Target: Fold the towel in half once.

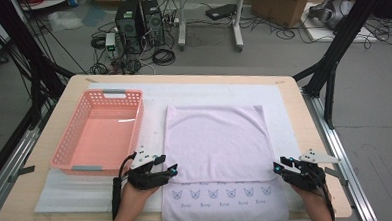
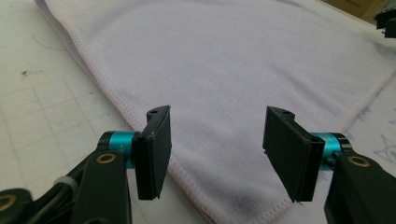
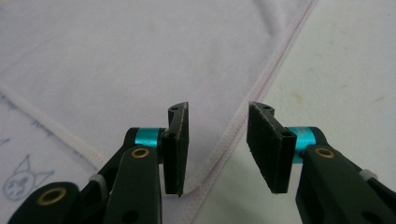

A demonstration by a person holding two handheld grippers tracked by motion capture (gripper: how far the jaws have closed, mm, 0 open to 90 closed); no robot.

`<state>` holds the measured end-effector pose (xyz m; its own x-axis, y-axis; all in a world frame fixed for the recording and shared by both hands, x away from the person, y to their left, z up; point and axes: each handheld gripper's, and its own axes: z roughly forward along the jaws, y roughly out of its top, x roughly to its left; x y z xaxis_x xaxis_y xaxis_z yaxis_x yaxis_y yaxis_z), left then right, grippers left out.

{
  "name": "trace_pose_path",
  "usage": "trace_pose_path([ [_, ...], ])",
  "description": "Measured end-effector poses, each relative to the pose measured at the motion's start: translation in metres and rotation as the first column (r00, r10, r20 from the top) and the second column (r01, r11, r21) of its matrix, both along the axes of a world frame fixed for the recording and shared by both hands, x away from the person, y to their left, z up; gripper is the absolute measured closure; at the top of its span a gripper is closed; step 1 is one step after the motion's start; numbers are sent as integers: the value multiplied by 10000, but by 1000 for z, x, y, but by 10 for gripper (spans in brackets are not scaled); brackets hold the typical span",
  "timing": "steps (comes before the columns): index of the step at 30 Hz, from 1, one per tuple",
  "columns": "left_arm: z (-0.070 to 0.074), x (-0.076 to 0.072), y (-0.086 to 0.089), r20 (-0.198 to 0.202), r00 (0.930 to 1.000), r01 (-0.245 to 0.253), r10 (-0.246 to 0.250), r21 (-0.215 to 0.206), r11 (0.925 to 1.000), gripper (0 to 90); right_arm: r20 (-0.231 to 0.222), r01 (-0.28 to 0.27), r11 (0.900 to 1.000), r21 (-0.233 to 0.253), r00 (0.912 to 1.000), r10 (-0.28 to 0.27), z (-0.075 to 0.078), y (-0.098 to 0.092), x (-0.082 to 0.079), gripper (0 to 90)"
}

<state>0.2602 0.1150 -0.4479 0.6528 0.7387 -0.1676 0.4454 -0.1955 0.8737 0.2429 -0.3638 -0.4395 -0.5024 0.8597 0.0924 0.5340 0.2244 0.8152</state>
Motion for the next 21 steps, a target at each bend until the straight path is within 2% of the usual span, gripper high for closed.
trace_pose_path([
  [5,-1,-9,5,-205,9996,-188,195,371,9991,458,67,-28,9999,137,10000,27,2,-1,-8,581],
  [7,-2,-12,6,-434,9987,-233,259,594,9980,465,62,-45,9999,158,10000,44,2,0,-10,580],
  [9,-2,-16,7,-545,9979,-328,359,576,9978,485,47,-67,9998,184,10000,66,1,1,-13,580],
  [11,-5,-18,7,-892,9951,-370,432,703,9968,520,-14,-71,9998,190,10000,71,0,2,-16,580],
  [13,-6,-21,5,-840,9952,-417,500,975,9944,551,-13,-85,9999,116,10000,85,-1,4,-20,581],
  [17,-6,-22,2,-769,9942,-659,750,1147,9912,629,45,-68,10000,61,10000,68,0,6,-30,584],
  [21,-6,-23,-1,-488,9963,-640,710,1334,9890,669,-10,154,9995,277,9999,-154,-1,3,-38,584],
])
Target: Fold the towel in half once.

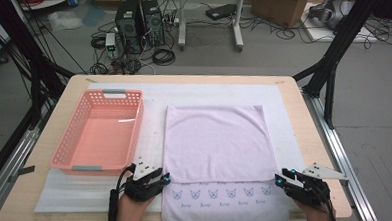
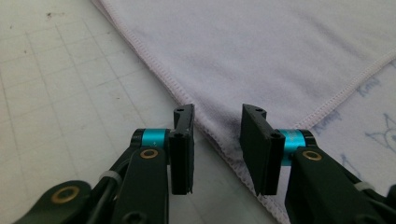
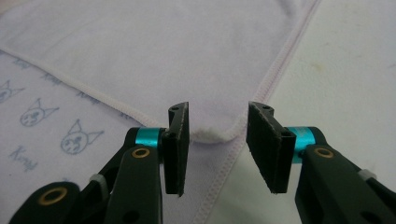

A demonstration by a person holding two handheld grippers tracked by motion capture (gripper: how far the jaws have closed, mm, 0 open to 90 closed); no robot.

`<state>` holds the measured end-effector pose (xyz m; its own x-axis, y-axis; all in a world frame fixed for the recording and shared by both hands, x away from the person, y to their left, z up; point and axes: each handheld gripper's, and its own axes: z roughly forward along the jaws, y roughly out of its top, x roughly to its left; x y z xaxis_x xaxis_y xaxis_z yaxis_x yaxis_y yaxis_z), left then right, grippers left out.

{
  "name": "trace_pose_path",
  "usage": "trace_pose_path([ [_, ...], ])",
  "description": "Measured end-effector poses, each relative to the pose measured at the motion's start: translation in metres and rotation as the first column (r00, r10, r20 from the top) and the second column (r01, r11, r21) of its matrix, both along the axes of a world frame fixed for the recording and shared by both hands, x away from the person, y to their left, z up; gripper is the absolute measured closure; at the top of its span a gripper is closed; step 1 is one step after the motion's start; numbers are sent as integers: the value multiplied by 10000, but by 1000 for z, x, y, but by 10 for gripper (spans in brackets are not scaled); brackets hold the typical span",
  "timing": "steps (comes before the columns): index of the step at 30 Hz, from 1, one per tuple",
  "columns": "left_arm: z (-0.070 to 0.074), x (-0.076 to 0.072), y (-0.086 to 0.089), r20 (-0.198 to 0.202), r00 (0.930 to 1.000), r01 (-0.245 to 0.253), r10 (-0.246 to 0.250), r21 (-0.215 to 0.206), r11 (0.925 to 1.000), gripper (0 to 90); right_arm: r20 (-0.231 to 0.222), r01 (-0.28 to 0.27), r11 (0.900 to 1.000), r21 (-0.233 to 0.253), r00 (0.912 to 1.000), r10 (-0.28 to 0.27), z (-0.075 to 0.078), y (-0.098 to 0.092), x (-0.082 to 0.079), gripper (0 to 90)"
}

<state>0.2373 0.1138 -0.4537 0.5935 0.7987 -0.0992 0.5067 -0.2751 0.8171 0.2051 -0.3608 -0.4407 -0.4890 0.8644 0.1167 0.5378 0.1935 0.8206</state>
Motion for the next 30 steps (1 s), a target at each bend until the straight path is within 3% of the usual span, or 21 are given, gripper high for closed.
trace_pose_path([
  [5,1,-6,-3,598,9982,86,-89,47,10000,769,63,182,9998,82,9998,-182,1,-4,-7,584],
  [10,1,-9,-2,917,9957,113,-104,-95,9999,814,10,213,9997,85,9998,-213,1,-6,-6,584],
  [14,0,-7,-2,720,9974,116,-102,-189,9998,753,7,106,9999,47,9999,-106,0,-5,-4,584],
  [20,0,-8,-3,801,9965,256,-250,-65,9997,866,-42,-51,10000,-83,10000,51,-2,-1,-2,583],
  [26,7,-14,1,1066,9940,334,-242,-845,9959,875,-93,159,9998,-107,9998,-160,-1,0,-2,582],
  [30,6,-17,4,992,9947,357,-256,-1020,9941,875,26,454,9989,-66,9990,-453,0,4,0,579],
])
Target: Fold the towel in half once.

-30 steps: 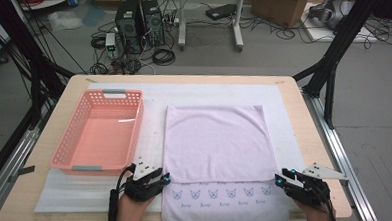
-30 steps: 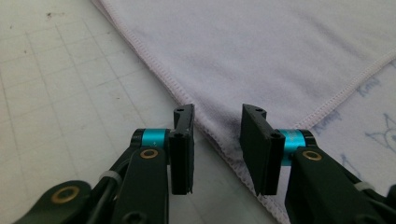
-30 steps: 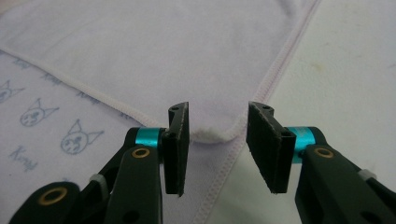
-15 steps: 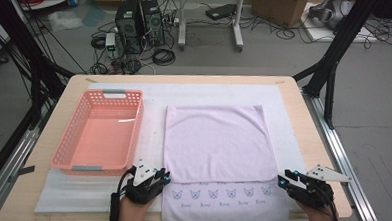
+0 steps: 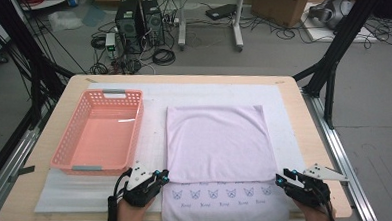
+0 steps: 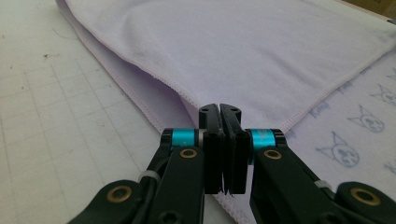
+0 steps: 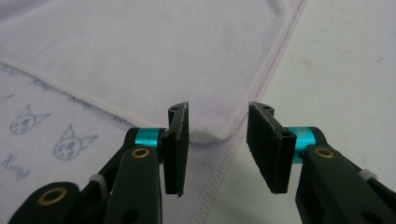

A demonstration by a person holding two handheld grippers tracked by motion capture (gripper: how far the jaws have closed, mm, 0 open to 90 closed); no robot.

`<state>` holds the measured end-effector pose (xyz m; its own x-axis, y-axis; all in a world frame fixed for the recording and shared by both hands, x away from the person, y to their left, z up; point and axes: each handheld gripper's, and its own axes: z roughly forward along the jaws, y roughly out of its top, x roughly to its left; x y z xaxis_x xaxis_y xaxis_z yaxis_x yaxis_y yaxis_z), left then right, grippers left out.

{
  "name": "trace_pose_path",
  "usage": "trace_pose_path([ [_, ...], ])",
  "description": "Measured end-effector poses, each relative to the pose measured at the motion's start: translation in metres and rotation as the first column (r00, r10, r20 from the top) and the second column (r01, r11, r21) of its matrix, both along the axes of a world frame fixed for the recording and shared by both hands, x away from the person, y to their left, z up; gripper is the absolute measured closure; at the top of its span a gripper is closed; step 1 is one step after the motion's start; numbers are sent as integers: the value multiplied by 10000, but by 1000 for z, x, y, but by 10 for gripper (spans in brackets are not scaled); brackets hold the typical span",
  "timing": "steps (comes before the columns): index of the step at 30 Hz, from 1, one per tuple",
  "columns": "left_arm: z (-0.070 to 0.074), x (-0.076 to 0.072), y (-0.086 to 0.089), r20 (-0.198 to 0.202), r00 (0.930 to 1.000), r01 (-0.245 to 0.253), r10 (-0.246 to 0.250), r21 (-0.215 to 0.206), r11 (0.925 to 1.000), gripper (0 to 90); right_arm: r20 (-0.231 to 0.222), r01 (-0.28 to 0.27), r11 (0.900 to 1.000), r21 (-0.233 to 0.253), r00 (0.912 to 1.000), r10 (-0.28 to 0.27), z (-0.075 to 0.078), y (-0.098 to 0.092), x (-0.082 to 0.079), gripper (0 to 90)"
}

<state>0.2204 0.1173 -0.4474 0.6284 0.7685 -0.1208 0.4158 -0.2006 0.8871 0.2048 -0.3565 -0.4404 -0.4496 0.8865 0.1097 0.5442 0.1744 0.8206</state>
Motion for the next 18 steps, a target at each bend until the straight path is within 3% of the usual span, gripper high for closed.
trace_pose_path([
  [4,0,-1,2,-53,10000,-31,30,-159,9999,875,-236,-371,9993,-78,9990,369,-3,12,5,570],
  [7,0,-2,2,-138,9999,-14,12,-157,9999,876,-514,-446,9953,-862,9979,403,-8,20,8,598],
  [9,-1,-3,2,-219,9998,2,-6,-203,9998,876,-511,-344,9947,-973,9983,295,-7,21,8,657],
  [12,-2,-4,2,-266,9996,32,-39,-250,9997,876,-548,-433,9940,-1001,9978,380,-8,22,8,781],
  [15,-2,-5,3,-305,9995,36,-45,-315,9995,877,-535,-537,9923,-1118,9974,479,-7,25,7,834],
  [18,0,-7,4,-290,9996,30,-43,-475,9989,877,-563,-522,9950,-855,9973,475,-7,22,6,844],
])
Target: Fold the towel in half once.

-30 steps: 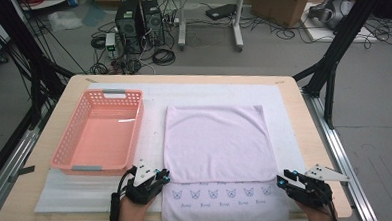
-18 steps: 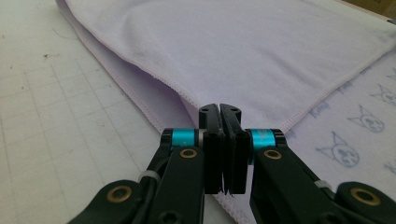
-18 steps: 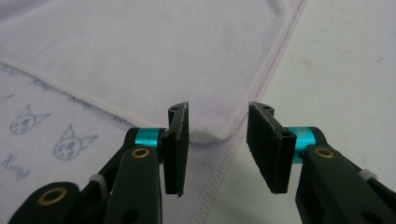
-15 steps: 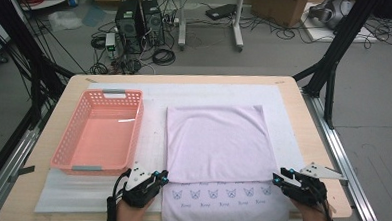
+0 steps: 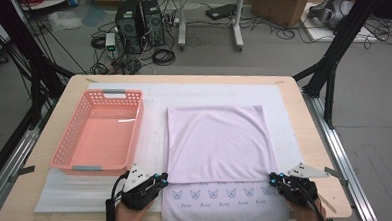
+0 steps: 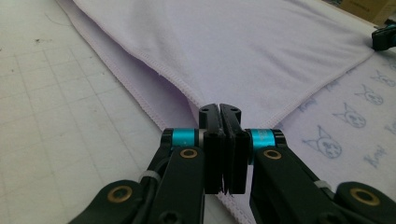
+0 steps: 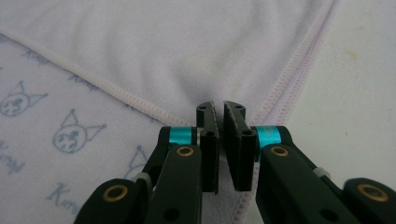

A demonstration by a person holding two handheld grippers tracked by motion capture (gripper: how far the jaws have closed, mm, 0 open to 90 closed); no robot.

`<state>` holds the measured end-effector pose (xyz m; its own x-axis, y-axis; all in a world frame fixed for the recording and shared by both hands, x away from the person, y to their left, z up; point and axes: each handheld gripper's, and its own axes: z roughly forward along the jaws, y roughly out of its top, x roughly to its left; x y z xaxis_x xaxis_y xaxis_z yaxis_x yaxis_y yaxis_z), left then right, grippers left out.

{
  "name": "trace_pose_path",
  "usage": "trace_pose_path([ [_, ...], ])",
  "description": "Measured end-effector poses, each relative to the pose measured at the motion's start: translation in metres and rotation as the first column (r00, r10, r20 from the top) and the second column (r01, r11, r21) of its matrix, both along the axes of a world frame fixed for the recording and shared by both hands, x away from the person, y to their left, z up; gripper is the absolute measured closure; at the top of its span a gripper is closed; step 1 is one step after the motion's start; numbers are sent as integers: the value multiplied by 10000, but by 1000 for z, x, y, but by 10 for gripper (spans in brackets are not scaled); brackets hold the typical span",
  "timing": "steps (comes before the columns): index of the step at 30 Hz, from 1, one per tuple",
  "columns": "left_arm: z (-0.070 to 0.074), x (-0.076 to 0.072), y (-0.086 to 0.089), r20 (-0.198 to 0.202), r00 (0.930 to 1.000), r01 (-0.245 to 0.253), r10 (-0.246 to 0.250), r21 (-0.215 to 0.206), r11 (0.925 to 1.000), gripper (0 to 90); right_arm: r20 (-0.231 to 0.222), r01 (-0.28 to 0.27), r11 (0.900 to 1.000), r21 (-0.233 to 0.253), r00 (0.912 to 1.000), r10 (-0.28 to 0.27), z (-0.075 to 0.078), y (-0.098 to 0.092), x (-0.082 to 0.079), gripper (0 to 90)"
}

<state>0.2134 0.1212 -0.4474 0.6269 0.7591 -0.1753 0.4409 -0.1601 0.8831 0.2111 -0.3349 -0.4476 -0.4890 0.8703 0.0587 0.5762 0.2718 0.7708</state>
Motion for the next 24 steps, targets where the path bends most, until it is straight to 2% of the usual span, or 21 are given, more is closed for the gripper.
trace_pose_path([
  [10,4,-16,3,188,9997,149,-142,-370,9992,877,437,25,9991,420,9990,-44,5,-9,-20,843],
  [15,4,-35,4,260,9994,247,-237,-401,9989,877,508,26,9986,524,9987,-53,6,-10,-36,841],
  [24,6,-73,7,372,9985,413,-396,-466,9981,877,547,133,9979,632,9984,-167,10,-11,-78,841],
])
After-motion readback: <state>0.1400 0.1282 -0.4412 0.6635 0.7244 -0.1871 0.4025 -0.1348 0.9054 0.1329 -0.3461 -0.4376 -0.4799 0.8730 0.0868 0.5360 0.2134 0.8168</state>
